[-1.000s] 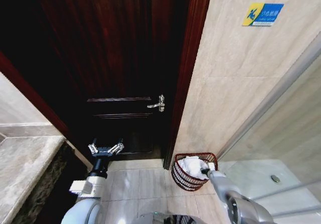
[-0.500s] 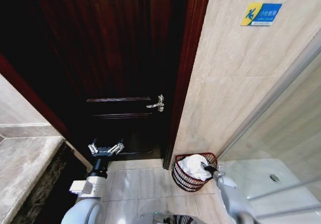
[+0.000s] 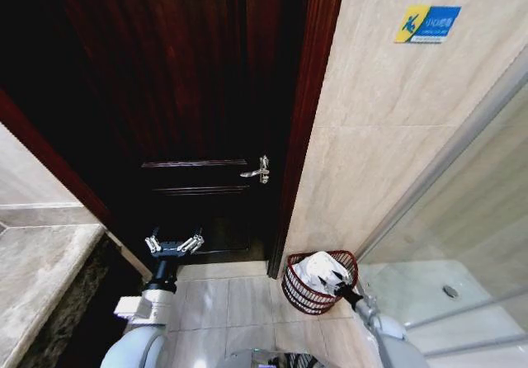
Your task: Discard the used towel into the hamper.
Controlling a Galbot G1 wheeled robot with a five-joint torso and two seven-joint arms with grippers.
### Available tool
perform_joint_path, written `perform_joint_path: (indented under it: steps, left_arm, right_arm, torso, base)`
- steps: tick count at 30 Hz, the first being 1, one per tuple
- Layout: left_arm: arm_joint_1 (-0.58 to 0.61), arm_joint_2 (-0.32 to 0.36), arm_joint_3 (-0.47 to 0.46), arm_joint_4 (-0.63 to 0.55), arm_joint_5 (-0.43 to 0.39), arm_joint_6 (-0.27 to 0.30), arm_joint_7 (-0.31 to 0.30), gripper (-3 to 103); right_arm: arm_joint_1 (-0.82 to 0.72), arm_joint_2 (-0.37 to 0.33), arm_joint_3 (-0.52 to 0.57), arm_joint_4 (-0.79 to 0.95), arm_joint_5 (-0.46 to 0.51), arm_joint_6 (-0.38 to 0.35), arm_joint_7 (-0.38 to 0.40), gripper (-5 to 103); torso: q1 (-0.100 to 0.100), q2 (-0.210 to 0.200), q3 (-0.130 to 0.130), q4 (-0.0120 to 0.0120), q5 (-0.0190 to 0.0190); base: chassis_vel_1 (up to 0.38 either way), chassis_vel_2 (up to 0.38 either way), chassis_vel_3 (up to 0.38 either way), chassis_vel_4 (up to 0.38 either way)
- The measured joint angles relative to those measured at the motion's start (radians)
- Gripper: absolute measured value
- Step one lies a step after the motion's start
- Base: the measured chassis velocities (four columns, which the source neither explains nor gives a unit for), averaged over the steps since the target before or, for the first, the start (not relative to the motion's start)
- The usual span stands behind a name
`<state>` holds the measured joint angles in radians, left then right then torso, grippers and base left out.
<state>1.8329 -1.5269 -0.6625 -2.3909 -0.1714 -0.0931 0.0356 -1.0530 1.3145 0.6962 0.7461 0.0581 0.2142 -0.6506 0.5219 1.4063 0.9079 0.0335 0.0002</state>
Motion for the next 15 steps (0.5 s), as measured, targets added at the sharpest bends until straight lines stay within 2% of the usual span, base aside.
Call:
perform_joint_path:
  steps: [2, 4, 6, 8, 9, 10, 11, 12, 13, 15]
  left_arm:
    - [0.000, 0.000, 0.000, 0.000, 0.000, 0.000, 0.000, 100]
    - [0.000, 0.000, 0.000, 0.000, 0.000, 0.000, 0.000, 100]
    - [0.000, 0.000, 0.000, 0.000, 0.000, 0.000, 0.000, 100]
    - [0.000, 0.000, 0.000, 0.000, 0.000, 0.000, 0.000, 100]
    - [0.000, 0.000, 0.000, 0.000, 0.000, 0.000, 0.000, 100]
    - [0.000, 0.000, 0.000, 0.000, 0.000, 0.000, 0.000, 100]
    - [0.000, 0.000, 0.000, 0.000, 0.000, 0.000, 0.000, 100]
    - [0.000, 0.000, 0.000, 0.000, 0.000, 0.000, 0.000, 100]
    - [0.000, 0.000, 0.000, 0.000, 0.000, 0.000, 0.000, 100]
    - [0.000, 0.000, 0.000, 0.000, 0.000, 0.000, 0.000, 100]
  right_arm:
    - [0.023, 0.009, 0.000, -0.035, -0.032, -0.024, 0.020, 99]
    - [0.105, 0.030, 0.003, -0.173, -0.111, -0.041, 0.081, 100]
    - [0.127, 0.034, 0.005, -0.213, -0.125, -0.041, 0.103, 100]
    - [0.227, 0.047, 0.015, -0.350, -0.152, -0.063, 0.226, 100]
    - [0.274, 0.051, 0.020, -0.405, -0.139, -0.086, 0.286, 100]
    - [0.274, 0.051, 0.020, -0.405, -0.139, -0.086, 0.286, 100]
    - [0.335, 0.054, 0.029, -0.462, -0.090, -0.137, 0.344, 100]
    - [0.366, 0.054, 0.035, -0.484, -0.060, -0.173, 0.365, 100]
    - [0.366, 0.054, 0.035, -0.484, -0.060, -0.173, 0.365, 100]
    - [0.409, 0.052, 0.044, -0.514, -0.027, -0.223, 0.380, 100]
  torso:
    - [0.000, 0.000, 0.000, -0.0001, -0.0001]
    - [0.000, 0.000, 0.000, -0.0003, -0.0003]
    - [0.000, 0.000, 0.000, -0.0004, -0.0003]
    - [0.000, 0.000, 0.000, -0.0004, -0.0002]
    - [0.000, 0.000, 0.000, -0.0002, -0.0007]
    - [0.000, 0.000, 0.000, -0.0002, -0.0007]
    - [0.000, 0.000, 0.000, -0.0003, 0.0000]
    - [0.000, 0.000, 0.000, -0.0003, 0.0001]
    - [0.000, 0.000, 0.000, -0.0003, 0.0001]
    - [0.000, 0.000, 0.000, -0.0001, -0.0011]
  base:
    - [0.000, 0.000, 0.000, 0.000]
    - [0.000, 0.000, 0.000, 0.000]
    - [0.000, 0.000, 0.000, 0.000]
    - [0.000, 0.000, 0.000, 0.000]
    - [0.000, 0.000, 0.000, 0.000]
    - [0.000, 0.000, 0.000, 0.000]
    - [0.000, 0.000, 0.000, 0.000]
    - [0.000, 0.000, 0.000, 0.000]
    - [0.000, 0.000, 0.000, 0.000]
    - [0.000, 0.000, 0.000, 0.000]
